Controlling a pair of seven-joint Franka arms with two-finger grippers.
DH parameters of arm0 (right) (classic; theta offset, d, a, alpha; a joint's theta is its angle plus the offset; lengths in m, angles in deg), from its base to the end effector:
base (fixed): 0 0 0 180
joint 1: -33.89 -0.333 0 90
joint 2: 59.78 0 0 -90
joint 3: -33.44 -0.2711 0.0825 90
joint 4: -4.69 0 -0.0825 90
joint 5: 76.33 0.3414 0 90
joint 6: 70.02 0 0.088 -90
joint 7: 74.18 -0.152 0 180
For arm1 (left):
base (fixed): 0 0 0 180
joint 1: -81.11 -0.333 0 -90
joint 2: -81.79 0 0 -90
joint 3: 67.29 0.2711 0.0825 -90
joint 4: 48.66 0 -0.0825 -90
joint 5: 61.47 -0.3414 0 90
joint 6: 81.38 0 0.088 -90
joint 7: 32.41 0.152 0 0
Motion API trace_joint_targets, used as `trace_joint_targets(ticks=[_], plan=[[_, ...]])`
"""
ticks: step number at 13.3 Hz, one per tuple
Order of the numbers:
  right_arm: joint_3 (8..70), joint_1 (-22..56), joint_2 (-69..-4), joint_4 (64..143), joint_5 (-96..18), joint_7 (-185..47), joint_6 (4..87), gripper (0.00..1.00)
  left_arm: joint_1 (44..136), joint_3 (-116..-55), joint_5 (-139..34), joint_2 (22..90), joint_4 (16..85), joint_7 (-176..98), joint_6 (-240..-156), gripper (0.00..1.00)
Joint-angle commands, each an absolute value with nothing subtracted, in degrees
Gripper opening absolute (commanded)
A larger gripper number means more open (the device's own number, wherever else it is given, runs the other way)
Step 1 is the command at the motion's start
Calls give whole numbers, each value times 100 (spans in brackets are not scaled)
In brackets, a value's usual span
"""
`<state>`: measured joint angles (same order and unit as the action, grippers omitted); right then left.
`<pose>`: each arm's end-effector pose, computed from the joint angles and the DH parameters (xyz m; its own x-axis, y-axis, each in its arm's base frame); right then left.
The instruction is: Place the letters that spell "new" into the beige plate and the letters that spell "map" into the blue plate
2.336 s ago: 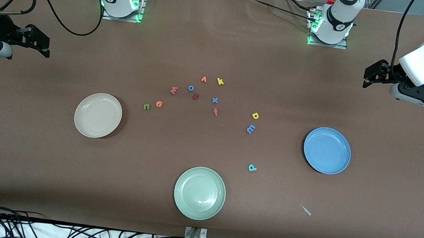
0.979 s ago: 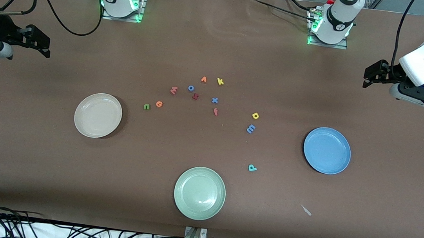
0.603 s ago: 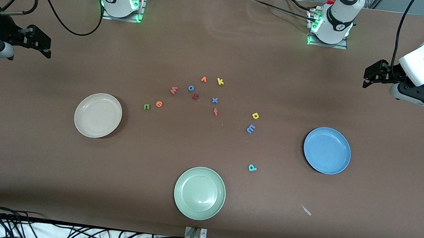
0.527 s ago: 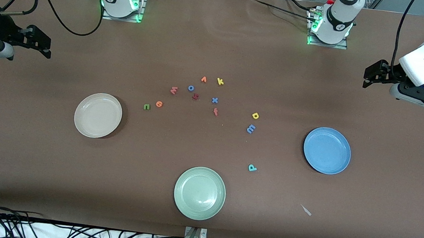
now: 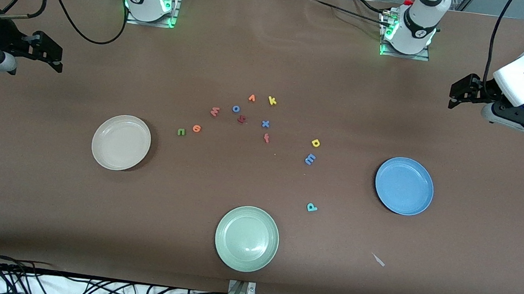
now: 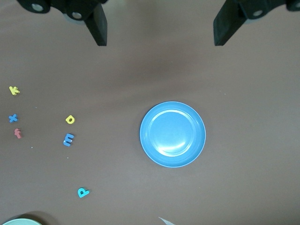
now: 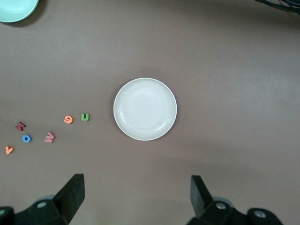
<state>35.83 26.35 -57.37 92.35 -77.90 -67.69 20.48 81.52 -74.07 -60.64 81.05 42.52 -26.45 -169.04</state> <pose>0.5227 0.0433 0.5312 0.9794 0.2020 0.0042 0.2018 -0.9790 0.0298 0.5022 -0.0653 0.5160 0.9710 -0.2278 -0.0721 -0.2267 -0.9737 0.0236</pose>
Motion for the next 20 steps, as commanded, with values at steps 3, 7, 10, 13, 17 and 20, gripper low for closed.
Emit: trace_joint_targets(ticks=[3, 7, 10, 13, 17, 20], plan=[[3590, 2686, -5714, 9153, -7703, -6741, 2033, 100, 8164, -7414, -6112, 8074, 4178, -2599, -16883, 100], [3555, 2634, -5714, 9153, -7703, -6820, 2033, 100, 8164, -7414, -6112, 8074, 4178, -2608, -16883, 100], [3563, 2625, -5714, 9153, -7721, -6811, 2033, 100, 8182, -7423, -6112, 8074, 4178, -2608, -16883, 100], [3572, 2642, -5706, 9153, -7712, -6785, 2042, 100, 8261, -7580, -6138, 8004, 4170, -2617, -16883, 100], [3572, 2660, -5706, 9153, -7712, -6794, 2042, 100, 8383, -7818, -6121, 7381, 3880, -2599, -16918, 100], [3572, 2660, -5706, 9153, -7712, -6803, 2042, 100, 8515, -7836, -6130, 6573, 3388, -2511, -17383, 100]])
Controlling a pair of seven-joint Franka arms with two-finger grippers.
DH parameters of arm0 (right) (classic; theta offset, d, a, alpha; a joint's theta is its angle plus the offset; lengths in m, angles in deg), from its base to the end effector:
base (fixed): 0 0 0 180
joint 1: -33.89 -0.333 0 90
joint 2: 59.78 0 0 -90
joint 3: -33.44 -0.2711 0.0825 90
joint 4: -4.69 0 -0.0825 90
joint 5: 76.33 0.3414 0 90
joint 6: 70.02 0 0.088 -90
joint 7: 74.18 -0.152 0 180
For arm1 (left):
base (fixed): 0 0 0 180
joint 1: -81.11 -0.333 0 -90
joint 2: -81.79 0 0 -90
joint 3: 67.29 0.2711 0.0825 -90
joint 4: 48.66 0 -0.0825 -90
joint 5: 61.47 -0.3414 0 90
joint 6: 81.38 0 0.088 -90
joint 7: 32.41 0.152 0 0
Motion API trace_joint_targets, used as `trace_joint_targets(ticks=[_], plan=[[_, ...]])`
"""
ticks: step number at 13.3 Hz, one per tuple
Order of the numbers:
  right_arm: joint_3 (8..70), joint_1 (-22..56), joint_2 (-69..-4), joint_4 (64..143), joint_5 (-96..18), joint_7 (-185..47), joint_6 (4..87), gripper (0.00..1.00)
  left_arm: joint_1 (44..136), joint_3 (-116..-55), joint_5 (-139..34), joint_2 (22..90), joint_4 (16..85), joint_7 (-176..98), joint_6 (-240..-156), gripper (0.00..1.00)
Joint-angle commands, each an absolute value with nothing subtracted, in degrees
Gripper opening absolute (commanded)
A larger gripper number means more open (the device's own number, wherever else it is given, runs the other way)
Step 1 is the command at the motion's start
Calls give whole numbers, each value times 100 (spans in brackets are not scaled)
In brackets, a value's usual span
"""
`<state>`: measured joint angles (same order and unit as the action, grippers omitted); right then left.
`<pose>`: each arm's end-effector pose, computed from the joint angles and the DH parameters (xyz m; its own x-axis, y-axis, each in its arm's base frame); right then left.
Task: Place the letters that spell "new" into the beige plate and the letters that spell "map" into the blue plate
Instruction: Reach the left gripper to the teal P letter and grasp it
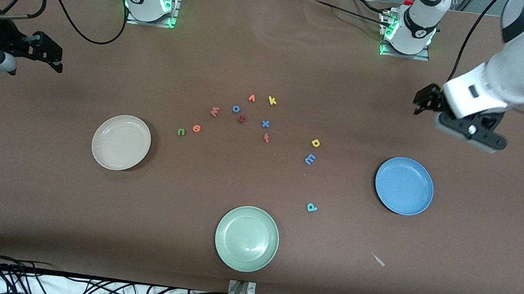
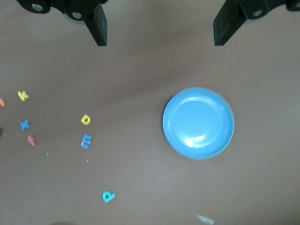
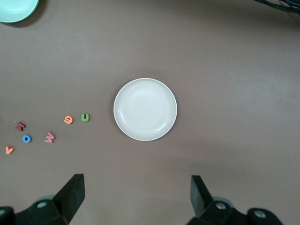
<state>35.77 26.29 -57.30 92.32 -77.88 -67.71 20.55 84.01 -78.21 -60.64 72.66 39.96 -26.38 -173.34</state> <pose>0.5230 0.0445 0.5309 0.9790 0.2037 0.0048 0.2035 -0.9786 0.0295 0.5307 -0.1274 0.4648 0.9364 -0.3385 -0.0928 -0.3347 -0.9407 0.0545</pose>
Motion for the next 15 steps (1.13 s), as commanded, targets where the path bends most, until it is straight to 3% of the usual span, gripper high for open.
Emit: trace_joint_targets(ticks=[1, 7, 15], plan=[[3572, 2669, -5706, 9153, -7703, -6794, 2042, 100, 8690, -7828, -6156, 6310, 3265, -2511, -17524, 100], [3581, 2669, -5714, 9161, -7703, -6811, 2024, 100, 9332, -7819, -6751, 5280, 3088, -2520, -19044, 100], [3581, 2669, -5706, 9153, -7703, -6820, 2042, 100, 9316, -7801, -6798, 4313, 3071, -1514, -20590, 100]])
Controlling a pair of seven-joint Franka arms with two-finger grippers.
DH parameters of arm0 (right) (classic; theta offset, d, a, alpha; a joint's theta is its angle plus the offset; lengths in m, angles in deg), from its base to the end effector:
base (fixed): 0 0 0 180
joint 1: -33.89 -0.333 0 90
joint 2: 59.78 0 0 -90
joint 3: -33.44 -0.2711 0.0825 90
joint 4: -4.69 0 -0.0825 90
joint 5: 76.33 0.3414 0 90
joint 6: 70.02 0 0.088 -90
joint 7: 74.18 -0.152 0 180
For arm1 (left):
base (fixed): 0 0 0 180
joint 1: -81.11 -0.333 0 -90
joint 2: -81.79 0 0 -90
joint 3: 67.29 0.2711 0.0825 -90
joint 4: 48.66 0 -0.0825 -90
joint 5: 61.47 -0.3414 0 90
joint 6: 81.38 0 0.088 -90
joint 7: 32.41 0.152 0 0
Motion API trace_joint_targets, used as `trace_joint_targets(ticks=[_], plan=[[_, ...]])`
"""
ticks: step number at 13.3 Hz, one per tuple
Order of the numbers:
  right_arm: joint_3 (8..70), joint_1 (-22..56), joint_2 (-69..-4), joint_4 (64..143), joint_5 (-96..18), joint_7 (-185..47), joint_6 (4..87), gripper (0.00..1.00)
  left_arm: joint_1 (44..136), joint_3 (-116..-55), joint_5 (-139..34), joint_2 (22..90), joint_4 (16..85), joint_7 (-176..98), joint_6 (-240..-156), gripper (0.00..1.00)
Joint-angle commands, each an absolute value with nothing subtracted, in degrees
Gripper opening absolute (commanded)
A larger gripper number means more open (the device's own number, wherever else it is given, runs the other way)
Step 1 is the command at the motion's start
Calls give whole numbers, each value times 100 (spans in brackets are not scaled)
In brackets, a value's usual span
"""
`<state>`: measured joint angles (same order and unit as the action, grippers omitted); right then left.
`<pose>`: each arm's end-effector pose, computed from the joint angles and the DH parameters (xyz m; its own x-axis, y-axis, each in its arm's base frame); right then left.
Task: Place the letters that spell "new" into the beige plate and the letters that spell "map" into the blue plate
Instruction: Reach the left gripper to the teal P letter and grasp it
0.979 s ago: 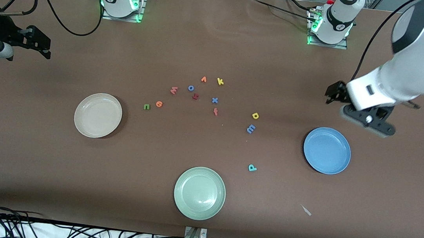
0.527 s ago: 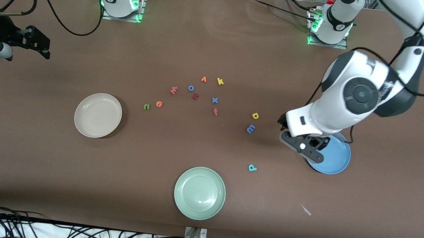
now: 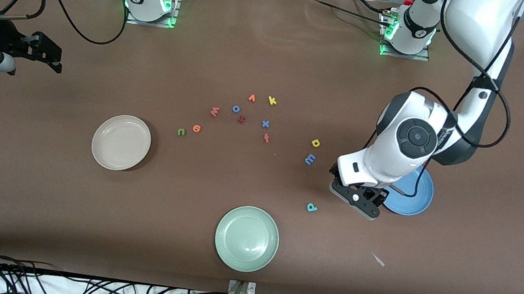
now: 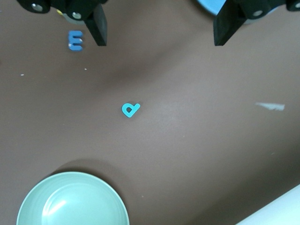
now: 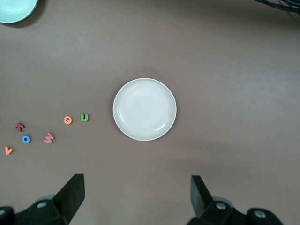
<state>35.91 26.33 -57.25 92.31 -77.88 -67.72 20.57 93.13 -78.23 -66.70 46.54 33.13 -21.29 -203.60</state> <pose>0.5234 0.0429 0.5306 0.9797 0.2005 0.0044 0.2003 -0.9793 0.0296 0.6239 -0.2368 0.2871 0.8211 -0.5610 0.1051 -0.5648 -0.8252 0.0079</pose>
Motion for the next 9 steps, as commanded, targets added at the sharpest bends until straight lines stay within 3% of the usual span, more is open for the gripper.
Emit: trace_joint_targets(ticks=[1, 6, 9], plan=[[3581, 2669, -5706, 9153, -7712, -6829, 2042, 100, 9307, -7801, -6789, 4207, 3071, -1126, -20775, 100], [3581, 2669, -5706, 9153, -7712, -6838, 2042, 100, 9499, -7810, -6798, 3663, 3071, 222, -20917, 100], [3572, 2625, -5705, 9126, -7712, -6838, 2033, 100, 9675, -7784, -6876, 3311, 3080, 379, -21715, 100]])
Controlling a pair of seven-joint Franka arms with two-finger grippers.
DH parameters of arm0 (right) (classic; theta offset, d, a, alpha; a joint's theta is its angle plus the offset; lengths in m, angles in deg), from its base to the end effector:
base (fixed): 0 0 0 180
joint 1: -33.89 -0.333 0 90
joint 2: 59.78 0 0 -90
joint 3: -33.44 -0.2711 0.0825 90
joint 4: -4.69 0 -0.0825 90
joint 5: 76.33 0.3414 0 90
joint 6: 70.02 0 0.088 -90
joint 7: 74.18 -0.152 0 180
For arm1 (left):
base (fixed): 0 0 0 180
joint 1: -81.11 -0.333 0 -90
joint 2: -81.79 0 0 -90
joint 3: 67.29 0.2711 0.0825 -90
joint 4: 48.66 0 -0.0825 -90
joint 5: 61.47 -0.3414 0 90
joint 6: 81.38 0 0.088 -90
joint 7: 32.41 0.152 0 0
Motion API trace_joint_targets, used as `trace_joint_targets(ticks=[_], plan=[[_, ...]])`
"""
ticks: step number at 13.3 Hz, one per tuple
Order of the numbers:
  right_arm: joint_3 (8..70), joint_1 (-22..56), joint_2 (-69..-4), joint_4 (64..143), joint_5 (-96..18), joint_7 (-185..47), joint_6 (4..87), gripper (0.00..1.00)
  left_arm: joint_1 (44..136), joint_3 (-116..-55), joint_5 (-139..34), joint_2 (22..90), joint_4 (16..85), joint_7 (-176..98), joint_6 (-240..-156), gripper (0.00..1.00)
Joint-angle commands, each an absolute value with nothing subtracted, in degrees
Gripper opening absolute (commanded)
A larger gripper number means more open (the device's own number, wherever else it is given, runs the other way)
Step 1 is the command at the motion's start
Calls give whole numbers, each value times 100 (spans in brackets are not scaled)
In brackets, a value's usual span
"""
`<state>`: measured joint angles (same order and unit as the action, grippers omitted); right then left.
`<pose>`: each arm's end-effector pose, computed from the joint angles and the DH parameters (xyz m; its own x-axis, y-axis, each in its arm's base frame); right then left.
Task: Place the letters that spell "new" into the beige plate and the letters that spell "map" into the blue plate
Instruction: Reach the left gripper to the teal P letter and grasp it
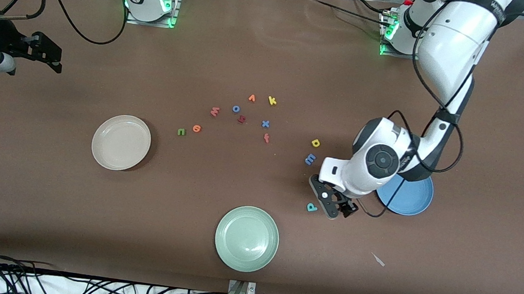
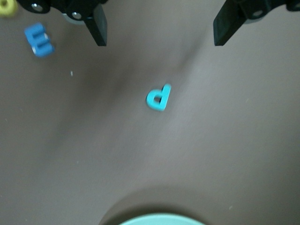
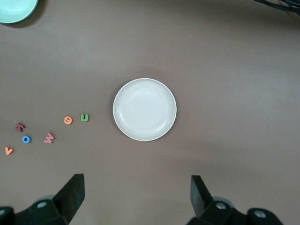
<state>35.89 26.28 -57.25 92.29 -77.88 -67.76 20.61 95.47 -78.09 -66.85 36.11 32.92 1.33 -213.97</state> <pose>0.5235 0.0436 0.5308 0.9796 0.2010 0.0055 0.2008 -0.9792 0.0297 0.6219 -0.2667 0.1861 0.5147 -0.8487 0.1218 -0.8544 -0.5196 -0.0104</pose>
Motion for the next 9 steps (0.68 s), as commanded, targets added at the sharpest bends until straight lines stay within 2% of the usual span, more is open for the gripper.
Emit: trace_joint_targets(ticks=[1, 3, 5, 6, 9], plan=[[3572, 2633, -5706, 9126, -7703, -6846, 2033, 100, 9676, -7784, -6885, 3171, 3062, 450, -21909, 100], [3572, 2634, -5706, 9126, -7721, -6846, 2033, 100, 9685, -7784, -6885, 3029, 3062, 372, -22156, 100], [3625, 2686, -5706, 9118, -7721, -6803, 2024, 100, 9702, -7784, -6894, 2959, 3071, 389, -22384, 96], [3686, 2686, -5706, 9118, -7704, -6811, 2033, 100, 9711, -7784, -6894, 2889, 3062, 441, -22403, 90], [3660, 2651, -5653, 9187, -7704, -6716, 1937, 100, 9658, -7784, -6894, 2739, 3053, 591, -22807, 87]])
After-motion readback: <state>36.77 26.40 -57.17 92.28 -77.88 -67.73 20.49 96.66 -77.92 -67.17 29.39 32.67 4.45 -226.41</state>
